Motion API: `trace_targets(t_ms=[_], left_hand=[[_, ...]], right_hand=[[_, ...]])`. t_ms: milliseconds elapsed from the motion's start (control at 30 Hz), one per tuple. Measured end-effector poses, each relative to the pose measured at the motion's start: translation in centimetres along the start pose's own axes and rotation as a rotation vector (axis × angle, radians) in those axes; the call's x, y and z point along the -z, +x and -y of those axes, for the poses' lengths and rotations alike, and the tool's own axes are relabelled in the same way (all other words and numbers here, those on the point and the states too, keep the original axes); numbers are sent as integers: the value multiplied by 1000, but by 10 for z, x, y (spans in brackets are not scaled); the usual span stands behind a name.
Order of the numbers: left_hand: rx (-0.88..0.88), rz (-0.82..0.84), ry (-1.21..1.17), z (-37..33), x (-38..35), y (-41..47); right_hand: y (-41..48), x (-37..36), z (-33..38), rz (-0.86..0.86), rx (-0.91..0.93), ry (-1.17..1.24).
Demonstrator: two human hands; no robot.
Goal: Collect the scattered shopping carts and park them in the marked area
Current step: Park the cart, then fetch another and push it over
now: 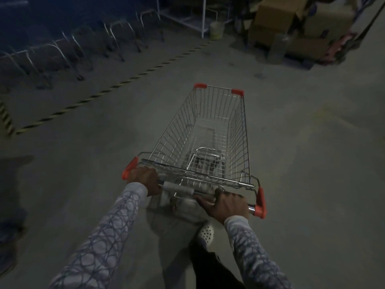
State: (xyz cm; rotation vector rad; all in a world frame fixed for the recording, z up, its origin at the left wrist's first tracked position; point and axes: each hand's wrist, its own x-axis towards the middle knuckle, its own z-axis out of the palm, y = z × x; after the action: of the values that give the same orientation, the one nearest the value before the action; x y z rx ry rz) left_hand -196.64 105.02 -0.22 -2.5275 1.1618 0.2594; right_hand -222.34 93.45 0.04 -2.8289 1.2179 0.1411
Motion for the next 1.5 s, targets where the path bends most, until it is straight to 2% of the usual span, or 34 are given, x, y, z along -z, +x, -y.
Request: trace_targets(t_ms=[200, 367, 567, 667, 867, 1000, 1300, 1500], left_hand=[[47, 33, -40, 8, 50, 110], [107, 28, -70, 15, 68, 190], [144, -40, -125, 32, 89, 286], [93, -20, -120, 53, 105, 347], [51, -89, -102, 110, 140, 477], [33, 60, -54, 144, 166, 569], [-57, 66, -39, 204, 222, 744], [-37, 55, -89, 239, 243, 863]], right_hand=[[135, 16, -2, 13, 16, 75], [236, 42, -12, 43, 116, 66], [353, 54, -5, 24, 165, 24], [413, 55, 11, -8, 156, 21], [543, 60, 59, -10, 99, 29], [621, 69, 90, -39, 70, 21], [791, 82, 153, -60, -16, -6], [908, 86, 180, -68, -33, -13]])
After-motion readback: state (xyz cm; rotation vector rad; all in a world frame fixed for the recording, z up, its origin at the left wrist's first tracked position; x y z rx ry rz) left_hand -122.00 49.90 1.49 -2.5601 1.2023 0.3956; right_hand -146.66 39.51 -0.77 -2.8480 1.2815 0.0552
